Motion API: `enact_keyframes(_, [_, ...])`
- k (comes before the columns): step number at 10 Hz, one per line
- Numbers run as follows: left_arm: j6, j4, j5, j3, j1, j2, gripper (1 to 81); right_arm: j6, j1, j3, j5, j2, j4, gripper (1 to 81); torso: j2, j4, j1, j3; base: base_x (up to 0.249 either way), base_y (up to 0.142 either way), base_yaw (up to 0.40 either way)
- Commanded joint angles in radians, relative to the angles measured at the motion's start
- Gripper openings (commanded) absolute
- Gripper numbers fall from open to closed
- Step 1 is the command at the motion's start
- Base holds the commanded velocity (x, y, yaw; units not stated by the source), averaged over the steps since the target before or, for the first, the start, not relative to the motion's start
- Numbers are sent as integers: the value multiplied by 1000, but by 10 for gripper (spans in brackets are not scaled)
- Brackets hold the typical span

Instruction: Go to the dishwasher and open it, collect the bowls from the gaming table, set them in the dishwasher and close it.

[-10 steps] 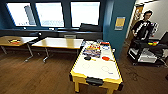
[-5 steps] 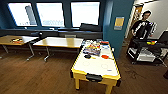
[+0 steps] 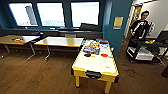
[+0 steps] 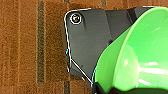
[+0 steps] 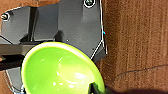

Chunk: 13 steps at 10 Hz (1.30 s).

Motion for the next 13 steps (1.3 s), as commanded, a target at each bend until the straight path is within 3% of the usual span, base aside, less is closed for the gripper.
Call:
enact_keyframes(1, [9,9,39,-7,-35,-18,10,-5,24,-11,-46,-19,-10,10,0,0,1,0,0,0,0])
enact_keyframes(13, [7,8,14,-7,-28,-28,10,-5,27,-14,-46,-16,-16,10,-1,0,2,0,0,0,-20])
